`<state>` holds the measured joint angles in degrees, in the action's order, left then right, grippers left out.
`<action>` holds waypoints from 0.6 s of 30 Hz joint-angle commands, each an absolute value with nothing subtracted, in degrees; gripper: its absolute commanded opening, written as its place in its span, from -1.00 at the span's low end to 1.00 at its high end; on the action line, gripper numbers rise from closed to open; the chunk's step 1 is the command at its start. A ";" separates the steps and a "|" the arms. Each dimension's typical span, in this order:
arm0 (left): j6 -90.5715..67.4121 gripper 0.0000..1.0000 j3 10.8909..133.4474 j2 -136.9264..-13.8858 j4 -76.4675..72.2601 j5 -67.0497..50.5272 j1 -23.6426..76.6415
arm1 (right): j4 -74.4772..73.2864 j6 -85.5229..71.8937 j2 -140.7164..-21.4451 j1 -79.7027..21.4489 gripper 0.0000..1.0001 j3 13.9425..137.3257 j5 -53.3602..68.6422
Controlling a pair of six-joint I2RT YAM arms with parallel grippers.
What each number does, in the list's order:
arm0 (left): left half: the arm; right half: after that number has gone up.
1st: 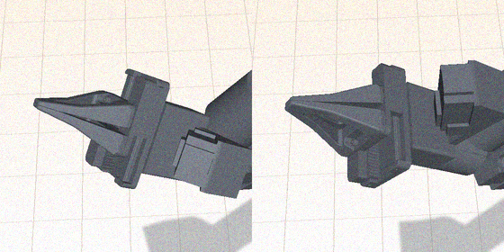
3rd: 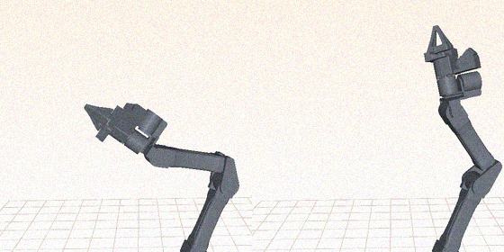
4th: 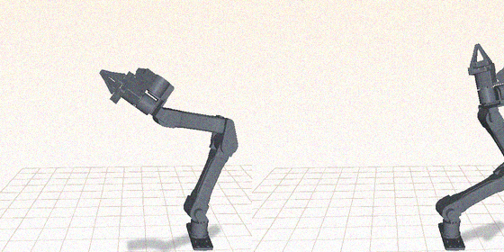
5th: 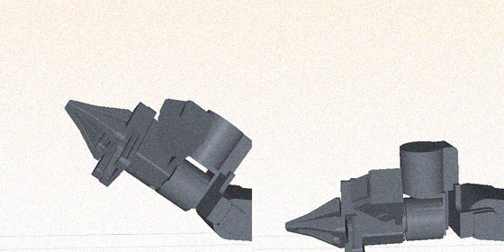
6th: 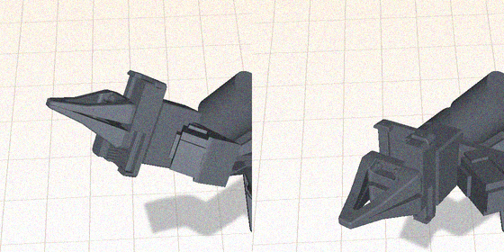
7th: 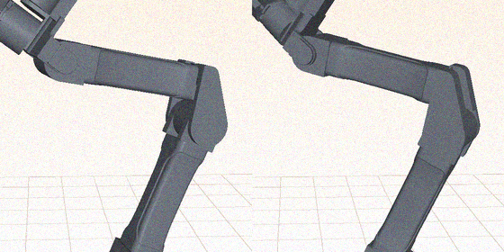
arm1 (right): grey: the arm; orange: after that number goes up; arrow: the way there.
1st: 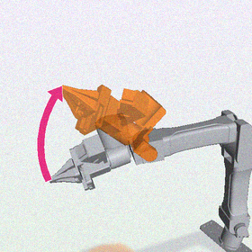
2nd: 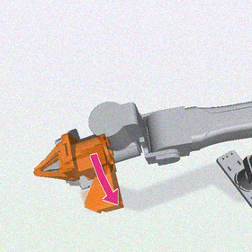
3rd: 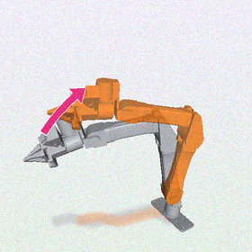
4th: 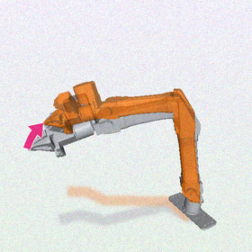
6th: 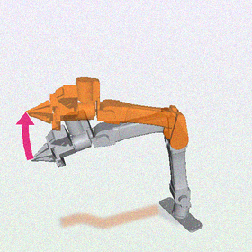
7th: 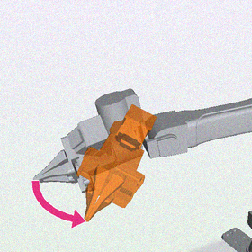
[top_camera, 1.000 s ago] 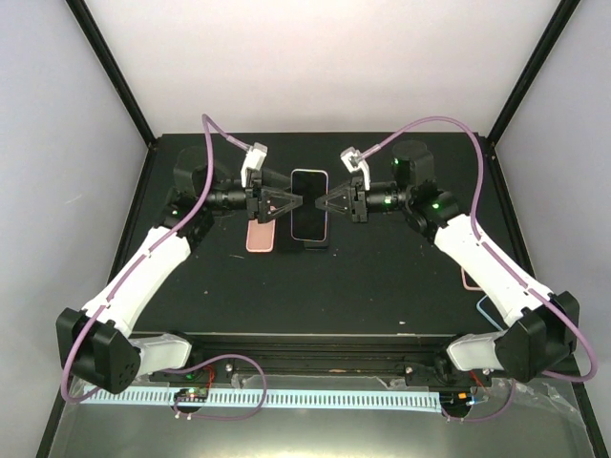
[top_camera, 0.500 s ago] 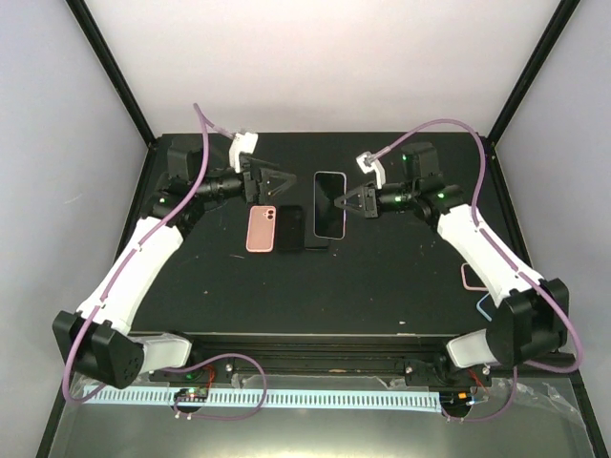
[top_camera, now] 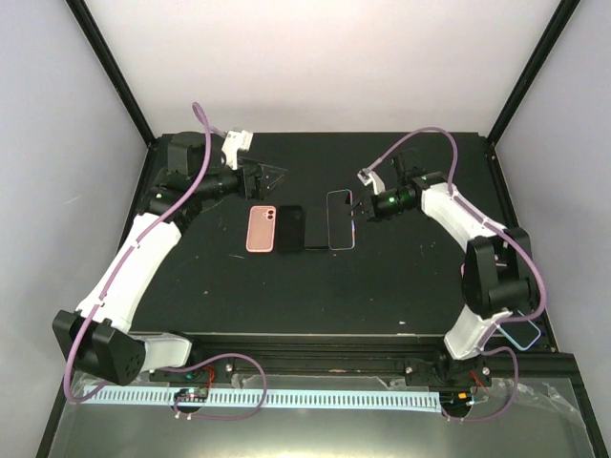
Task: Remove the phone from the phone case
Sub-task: Place the phone at the center of the board.
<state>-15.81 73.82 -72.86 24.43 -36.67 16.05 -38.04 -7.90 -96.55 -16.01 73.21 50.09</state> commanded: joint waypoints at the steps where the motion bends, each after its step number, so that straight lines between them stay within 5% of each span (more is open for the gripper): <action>1: -13.12 0.98 73.48 -71.82 22.85 -35.04 15.64 | -40.75 -6.31 -101.23 -14.94 -0.98 78.75 51.68; 18: -12.93 0.98 73.34 -72.84 21.40 -40.29 15.56 | -47.26 -4.74 -120.24 -11.05 -0.98 90.29 53.73</action>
<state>-13.61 72.07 -72.53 22.96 -38.76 15.81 -45.74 -5.56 -118.30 -11.94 87.53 50.28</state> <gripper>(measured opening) 0.989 0.084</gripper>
